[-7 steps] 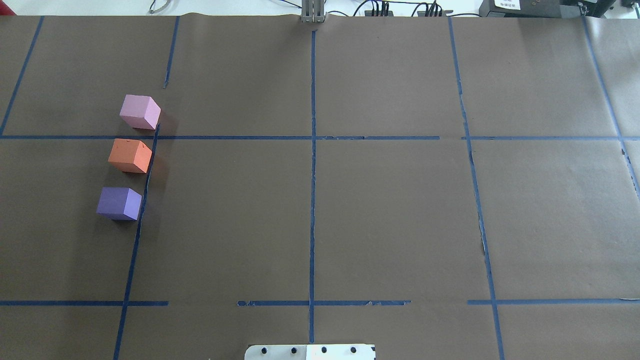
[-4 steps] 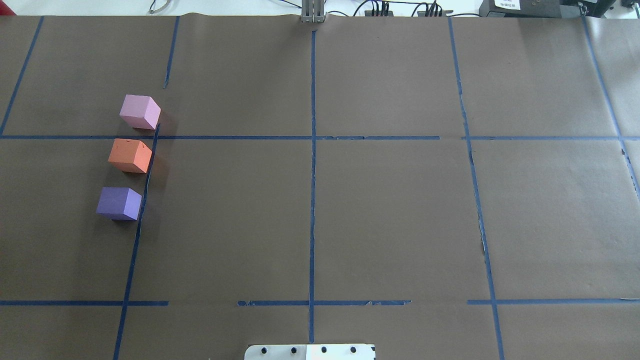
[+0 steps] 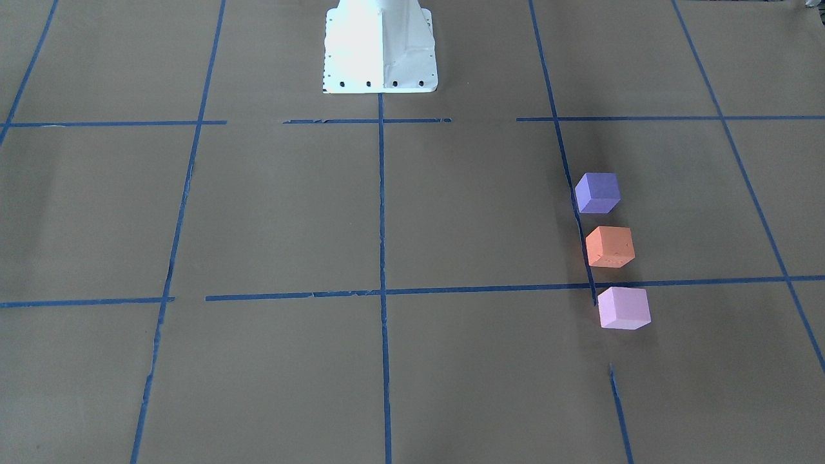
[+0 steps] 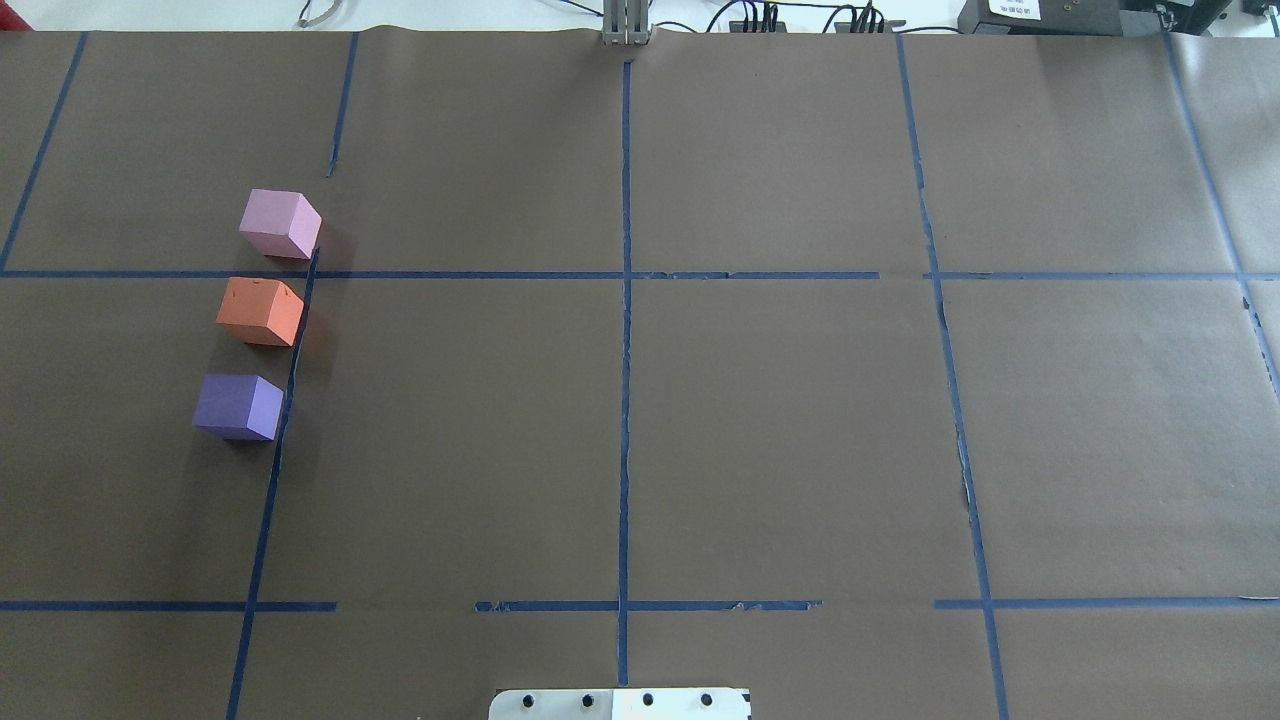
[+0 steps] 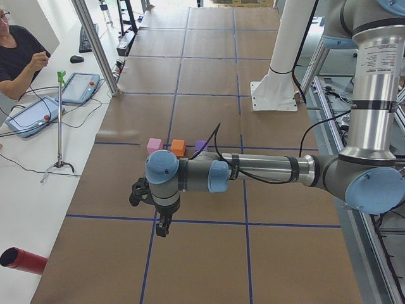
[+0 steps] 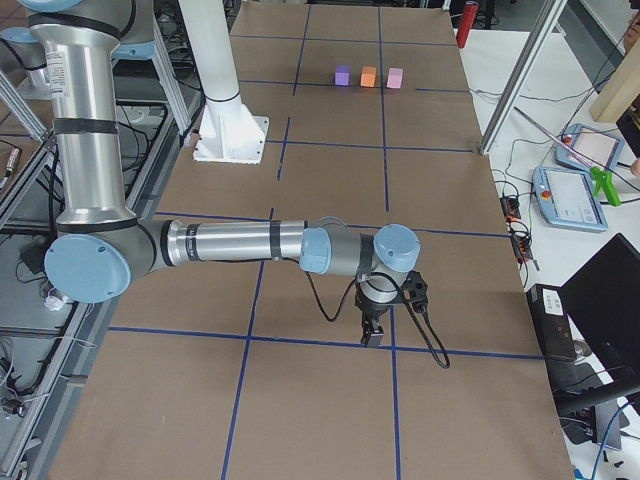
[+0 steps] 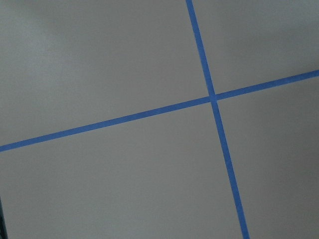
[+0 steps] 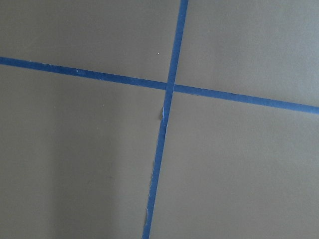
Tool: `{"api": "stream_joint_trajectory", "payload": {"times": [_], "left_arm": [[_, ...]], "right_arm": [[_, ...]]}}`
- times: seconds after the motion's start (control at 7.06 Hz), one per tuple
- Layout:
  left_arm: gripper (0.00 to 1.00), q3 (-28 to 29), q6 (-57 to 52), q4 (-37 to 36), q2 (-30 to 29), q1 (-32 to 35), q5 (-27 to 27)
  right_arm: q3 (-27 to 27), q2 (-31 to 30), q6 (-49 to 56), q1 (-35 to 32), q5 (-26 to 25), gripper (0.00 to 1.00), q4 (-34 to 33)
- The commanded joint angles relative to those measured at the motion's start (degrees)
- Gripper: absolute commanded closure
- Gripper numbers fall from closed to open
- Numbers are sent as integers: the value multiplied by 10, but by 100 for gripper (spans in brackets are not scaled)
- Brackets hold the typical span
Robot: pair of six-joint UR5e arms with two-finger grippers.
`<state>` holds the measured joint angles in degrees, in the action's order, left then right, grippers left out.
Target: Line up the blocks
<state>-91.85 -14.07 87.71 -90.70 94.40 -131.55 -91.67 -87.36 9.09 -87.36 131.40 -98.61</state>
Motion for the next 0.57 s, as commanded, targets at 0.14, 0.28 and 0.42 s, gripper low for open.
{"api": "stream_joint_trajectory", "payload": {"times": [0.14, 0.28, 0.42], "left_arm": [[0, 9, -4, -5, 2, 0, -2], [0, 9, -4, -7, 2, 0, -1], [0, 18, -3, -4, 1, -1, -1]], "right_arm": [[0, 0, 0, 0, 0, 0, 0], [-1, 0, 0, 0, 0, 0, 0], [0, 0, 0, 0, 0, 0, 0]]}}
